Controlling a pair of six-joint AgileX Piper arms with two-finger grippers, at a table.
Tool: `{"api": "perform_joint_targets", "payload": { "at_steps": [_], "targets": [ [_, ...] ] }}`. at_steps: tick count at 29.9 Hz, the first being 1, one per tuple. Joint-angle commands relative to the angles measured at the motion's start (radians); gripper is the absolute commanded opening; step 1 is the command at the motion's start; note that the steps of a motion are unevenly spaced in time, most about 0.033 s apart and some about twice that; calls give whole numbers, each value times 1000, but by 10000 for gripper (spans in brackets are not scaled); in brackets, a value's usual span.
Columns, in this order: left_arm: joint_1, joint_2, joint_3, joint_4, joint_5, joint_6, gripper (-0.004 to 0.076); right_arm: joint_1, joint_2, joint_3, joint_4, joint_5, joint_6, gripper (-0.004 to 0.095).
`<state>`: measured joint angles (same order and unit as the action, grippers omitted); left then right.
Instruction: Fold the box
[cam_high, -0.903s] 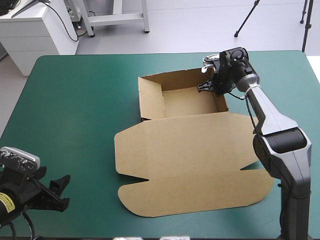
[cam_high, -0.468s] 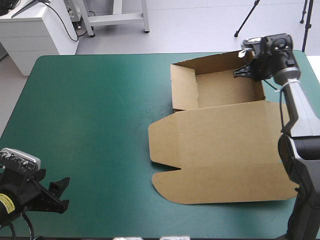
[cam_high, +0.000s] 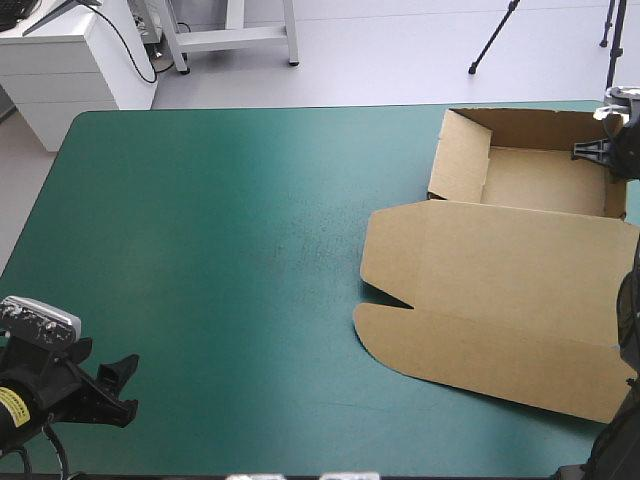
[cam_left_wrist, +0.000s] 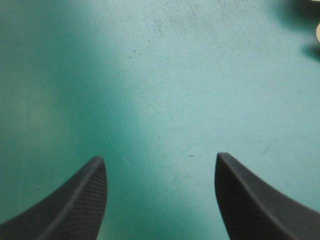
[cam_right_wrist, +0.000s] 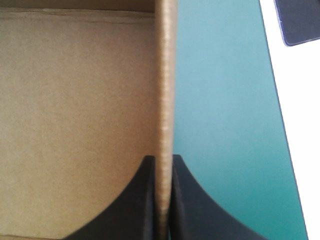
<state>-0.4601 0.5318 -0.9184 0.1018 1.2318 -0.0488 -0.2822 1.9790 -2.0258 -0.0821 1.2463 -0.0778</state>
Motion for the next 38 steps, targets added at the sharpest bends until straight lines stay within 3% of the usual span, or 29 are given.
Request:
{"api": "perform_joint_targets", "payload": {
  "at_steps": [1,10,16,20,24,26,33,38],
  "targets": [
    [-5,4,-23,0,-51,1,436,-48,-66,-11,6,-3,-2,-2],
    [-5,4,-23,0,-43,1,433,-94,-47,150,-83,-51,1,-2],
    [-5,4,-23,0,-42,1,433,-105,-47,158,-61,-67,1,10],
    [-5,4,-23,0,-44,1,433,-106,-45,169,-59,-79,-18,213],
    [-5,2,-23,0,-44,1,433,-106,-45,173,-37,-99,-12,620],
    [-5,1,-23,0,-44,1,433,-106,-45,173,-37,-108,0,742],
    [-5,-10,-23,-3,-42,1,433,-106,-103,164,-23,-108,9,774],
    [-5,-32,-23,-1,-50,-14,431,-98,-215,159,122,-106,-14,757]
  ]
}}
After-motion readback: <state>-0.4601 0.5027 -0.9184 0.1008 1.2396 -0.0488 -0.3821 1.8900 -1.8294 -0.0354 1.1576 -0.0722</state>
